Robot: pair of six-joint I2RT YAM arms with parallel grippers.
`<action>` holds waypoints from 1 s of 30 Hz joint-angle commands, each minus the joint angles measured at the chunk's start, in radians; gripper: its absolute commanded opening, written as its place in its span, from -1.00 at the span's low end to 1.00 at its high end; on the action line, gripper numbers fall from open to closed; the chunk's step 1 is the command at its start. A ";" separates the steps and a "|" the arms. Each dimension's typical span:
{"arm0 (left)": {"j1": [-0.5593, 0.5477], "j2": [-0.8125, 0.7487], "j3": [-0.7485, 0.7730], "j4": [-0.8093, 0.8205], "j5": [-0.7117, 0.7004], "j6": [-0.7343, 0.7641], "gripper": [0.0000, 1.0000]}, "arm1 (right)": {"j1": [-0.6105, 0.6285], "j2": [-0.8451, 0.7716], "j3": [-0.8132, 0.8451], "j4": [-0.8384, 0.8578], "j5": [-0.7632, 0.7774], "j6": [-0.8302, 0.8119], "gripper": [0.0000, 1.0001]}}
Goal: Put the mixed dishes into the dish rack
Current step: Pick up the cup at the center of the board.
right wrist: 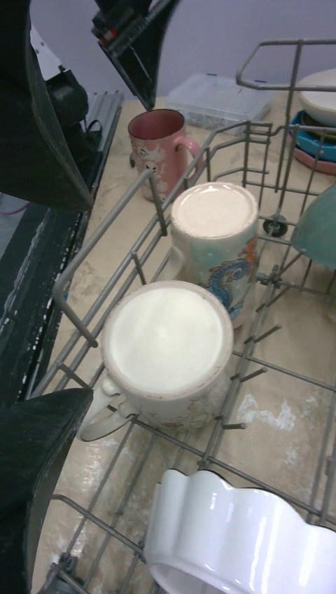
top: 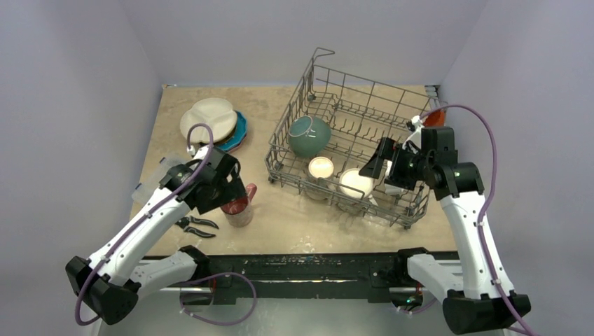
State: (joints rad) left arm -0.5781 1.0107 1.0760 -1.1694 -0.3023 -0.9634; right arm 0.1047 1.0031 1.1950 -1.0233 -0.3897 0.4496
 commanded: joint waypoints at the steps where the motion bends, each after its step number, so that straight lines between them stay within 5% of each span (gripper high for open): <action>1: 0.013 0.021 -0.093 -0.080 -0.056 -0.220 0.73 | 0.000 -0.077 -0.064 0.032 -0.052 -0.029 0.96; 6: 0.058 0.022 -0.216 0.049 0.012 -0.224 0.52 | 0.016 -0.054 0.041 -0.045 -0.049 -0.052 0.96; 13: 0.063 0.051 -0.310 0.152 0.035 -0.293 -0.11 | 0.044 -0.104 -0.020 -0.043 -0.078 -0.023 0.96; 22: 0.063 -0.002 -0.338 0.200 0.039 -0.186 -1.00 | 0.075 -0.093 -0.010 -0.021 -0.094 -0.009 0.96; 30: 0.063 -0.091 -0.093 0.025 -0.007 -0.028 -1.00 | 0.114 -0.065 0.014 -0.015 -0.042 -0.020 0.96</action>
State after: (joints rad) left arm -0.5182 1.0195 0.7990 -1.0908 -0.2745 -1.0916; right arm 0.2108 0.9207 1.1633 -1.0592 -0.4488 0.4328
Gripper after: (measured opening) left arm 0.140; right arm 0.980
